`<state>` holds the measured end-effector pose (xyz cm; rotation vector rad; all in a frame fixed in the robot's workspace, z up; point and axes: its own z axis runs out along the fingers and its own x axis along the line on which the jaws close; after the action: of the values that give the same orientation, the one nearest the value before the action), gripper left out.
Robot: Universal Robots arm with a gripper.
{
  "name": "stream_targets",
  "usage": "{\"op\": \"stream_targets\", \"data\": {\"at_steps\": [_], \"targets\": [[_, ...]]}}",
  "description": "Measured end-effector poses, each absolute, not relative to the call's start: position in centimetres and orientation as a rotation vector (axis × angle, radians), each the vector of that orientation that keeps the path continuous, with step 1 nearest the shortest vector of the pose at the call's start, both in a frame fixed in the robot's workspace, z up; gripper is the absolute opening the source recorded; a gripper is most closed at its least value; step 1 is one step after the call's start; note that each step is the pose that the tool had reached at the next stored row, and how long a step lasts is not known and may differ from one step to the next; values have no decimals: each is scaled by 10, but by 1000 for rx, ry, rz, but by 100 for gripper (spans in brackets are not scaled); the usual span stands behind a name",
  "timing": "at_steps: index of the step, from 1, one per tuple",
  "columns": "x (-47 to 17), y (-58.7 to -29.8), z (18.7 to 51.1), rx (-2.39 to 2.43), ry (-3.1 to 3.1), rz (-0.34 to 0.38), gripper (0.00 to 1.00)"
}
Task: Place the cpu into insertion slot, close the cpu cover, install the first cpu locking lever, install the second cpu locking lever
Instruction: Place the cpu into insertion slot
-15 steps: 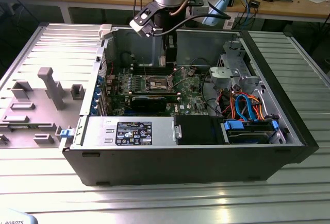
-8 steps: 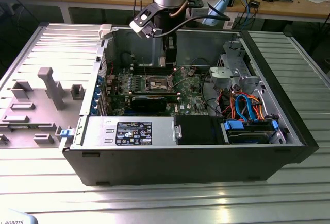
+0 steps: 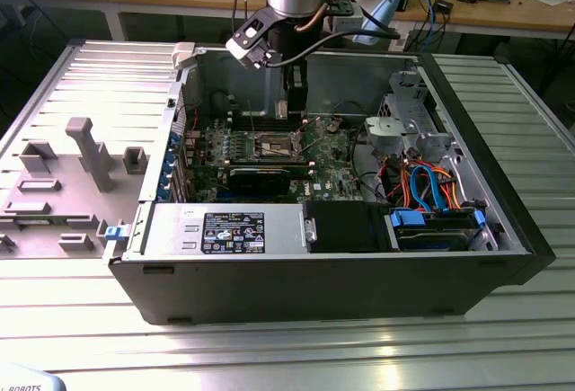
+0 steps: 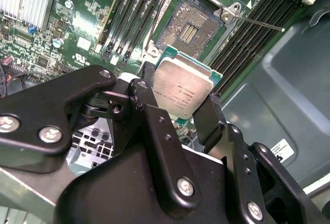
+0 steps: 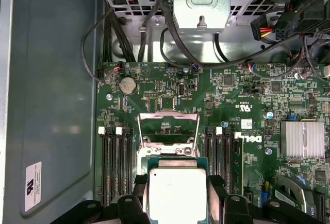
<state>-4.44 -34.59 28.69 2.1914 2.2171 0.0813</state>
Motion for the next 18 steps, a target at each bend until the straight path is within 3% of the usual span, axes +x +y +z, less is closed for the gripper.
{"op": "stream_targets", "data": {"at_steps": [18], "targets": [[-44,-346,281,2195,2221,73,55]]}}
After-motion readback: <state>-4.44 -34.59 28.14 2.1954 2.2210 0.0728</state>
